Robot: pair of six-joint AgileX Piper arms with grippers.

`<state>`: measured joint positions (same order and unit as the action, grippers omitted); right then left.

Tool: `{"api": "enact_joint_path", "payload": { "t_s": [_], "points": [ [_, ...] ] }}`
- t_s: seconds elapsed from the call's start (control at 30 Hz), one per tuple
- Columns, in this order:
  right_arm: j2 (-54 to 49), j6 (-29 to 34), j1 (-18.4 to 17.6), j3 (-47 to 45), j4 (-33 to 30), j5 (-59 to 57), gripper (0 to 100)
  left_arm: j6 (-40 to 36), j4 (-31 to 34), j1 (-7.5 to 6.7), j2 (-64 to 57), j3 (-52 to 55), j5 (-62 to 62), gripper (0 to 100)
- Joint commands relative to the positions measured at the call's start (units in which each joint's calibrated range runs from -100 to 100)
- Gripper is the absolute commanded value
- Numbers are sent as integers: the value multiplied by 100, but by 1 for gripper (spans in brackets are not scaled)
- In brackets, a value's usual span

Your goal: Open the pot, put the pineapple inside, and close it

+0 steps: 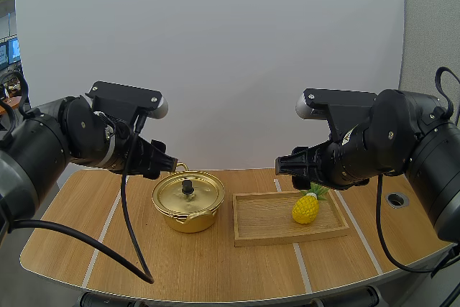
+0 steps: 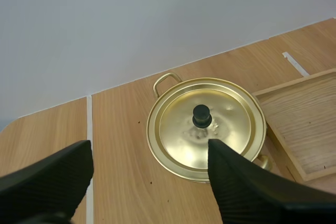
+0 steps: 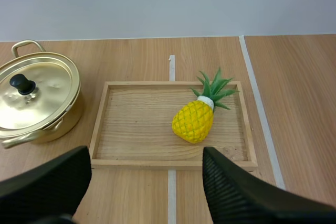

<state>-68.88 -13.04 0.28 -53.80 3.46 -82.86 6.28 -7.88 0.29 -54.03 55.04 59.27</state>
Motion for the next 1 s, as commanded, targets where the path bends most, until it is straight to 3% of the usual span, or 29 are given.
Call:
{"api": "enact_joint_path", "payload": {
  "t_s": [0.0, 0.17, 0.27, 0.53, 0.77, 0.97],
  "points": [
    [-27, 0, 19, 36, -65, -35, 100, 700, -509, 12, 12, -8, -39, 100],
    [-27, 0, 19, 36, -65, -35, 100, 2230, -1673, 12, 98, -42, 178, 100],
    [-27, 0, 19, 36, -65, -35, 100, 2642, -2063, 12, 434, -164, 380, 100],
    [-27, 0, 19, 36, -65, -35, 100, 2869, -2075, 3, 1942, -689, 431, 100],
    [-27, 0, 19, 36, -65, -35, 100, 2932, -2053, -270, 3208, -1326, 389, 100],
    [-27, 0, 19, 36, -65, -35, 100, 2932, -1935, -297, 4068, -1765, 388, 100]
  ]
}}
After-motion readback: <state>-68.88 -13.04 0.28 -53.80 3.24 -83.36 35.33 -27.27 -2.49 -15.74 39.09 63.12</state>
